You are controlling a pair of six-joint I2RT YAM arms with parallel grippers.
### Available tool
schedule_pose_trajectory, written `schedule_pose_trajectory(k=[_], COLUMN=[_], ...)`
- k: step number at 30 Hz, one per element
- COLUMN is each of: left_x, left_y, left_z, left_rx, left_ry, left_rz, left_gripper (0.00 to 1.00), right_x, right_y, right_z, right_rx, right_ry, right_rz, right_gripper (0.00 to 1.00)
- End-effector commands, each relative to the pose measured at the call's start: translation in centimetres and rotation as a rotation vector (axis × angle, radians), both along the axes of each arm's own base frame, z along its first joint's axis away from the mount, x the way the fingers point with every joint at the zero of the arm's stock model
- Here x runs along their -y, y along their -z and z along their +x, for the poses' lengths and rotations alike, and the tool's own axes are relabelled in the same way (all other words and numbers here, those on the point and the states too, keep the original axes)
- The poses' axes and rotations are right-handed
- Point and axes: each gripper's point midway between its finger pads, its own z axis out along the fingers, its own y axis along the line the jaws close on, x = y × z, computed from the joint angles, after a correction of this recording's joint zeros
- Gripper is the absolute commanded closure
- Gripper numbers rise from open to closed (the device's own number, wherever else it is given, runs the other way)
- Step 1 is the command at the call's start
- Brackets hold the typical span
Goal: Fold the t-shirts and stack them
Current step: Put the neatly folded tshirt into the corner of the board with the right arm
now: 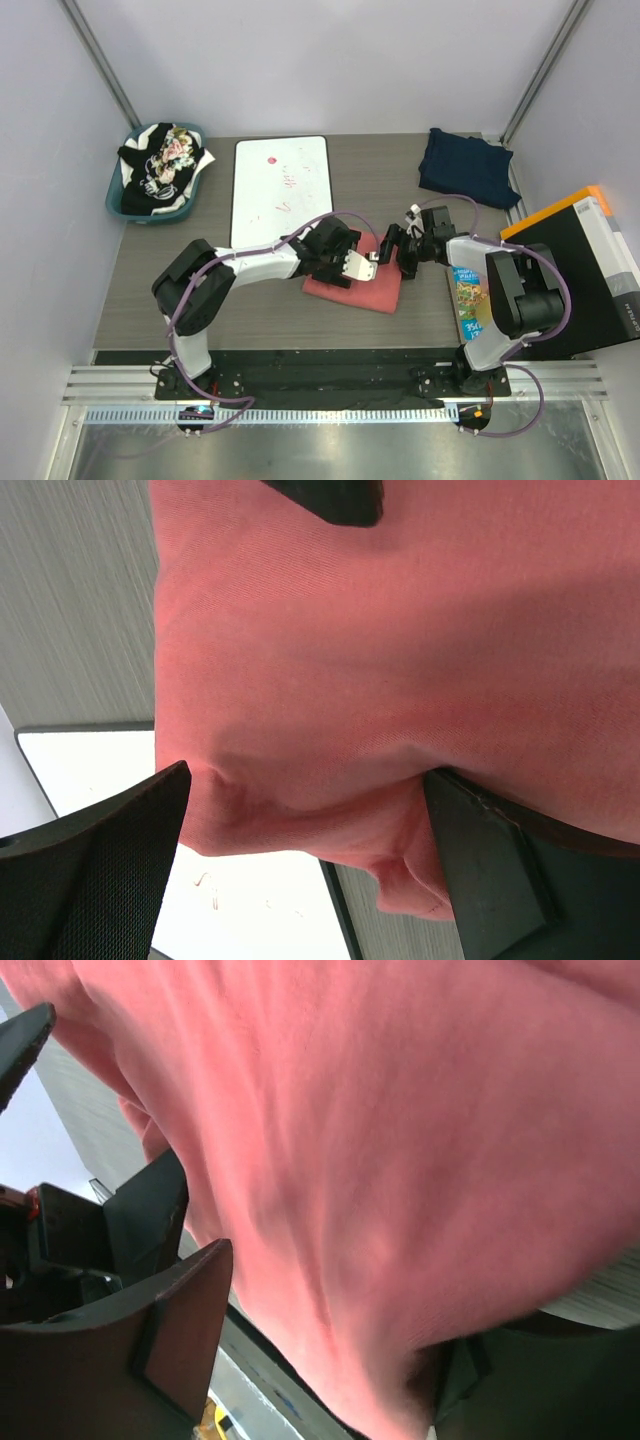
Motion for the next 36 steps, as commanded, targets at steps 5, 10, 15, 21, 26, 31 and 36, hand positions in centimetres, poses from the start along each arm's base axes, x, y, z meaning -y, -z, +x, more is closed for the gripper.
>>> schedule_pose_trajectory(k=[5,10,15,21,26,31,36], left_x=[2.3,1.3,-1.1,-4.2,-6.2,-8.0,-9.6], left_y=[0.4,0.2,-1.7,-3.9,-5.1,-6.0,-6.6], left_z=[-0.6,0.3,2.0,1.5,-0.4,-2.4,-3.0], left_rx=[-0.023,-0.001,0.053,0.031,0.019,0.018,0.028], left_ry=[0.002,-0.019,-0.108,-0.14,-0.106,-0.049,-0.044], left_rz=[-0.044,-0.026,-0.01,0.01,0.038,0.054,0.071], left_gripper=[0.0,0.0,0.0,0.0,0.0,0.0,0.0], right_x=[0.0,1.9,4.7,6.7,8.4,10.9,12.9], right_y=[1.1,0.4,-3.5,-8.2,-9.6,-11.6,-13.3], right_z=[1.3,3.7,10.4,16.4,19.6,22.8,25.9], right_rx=[0.0,0.047,0.277,0.489,0.598,0.673,0.747], right_ry=[0.033,0.049,-0.027,-0.134,-0.167,-0.136,-0.121], right_rz=[-0.05,-0.098,-0.24,-0.356,-0.477,-0.581,-0.695], right_gripper=[0.65,0.99,0.99,0.99,0.99,0.99,0.99])
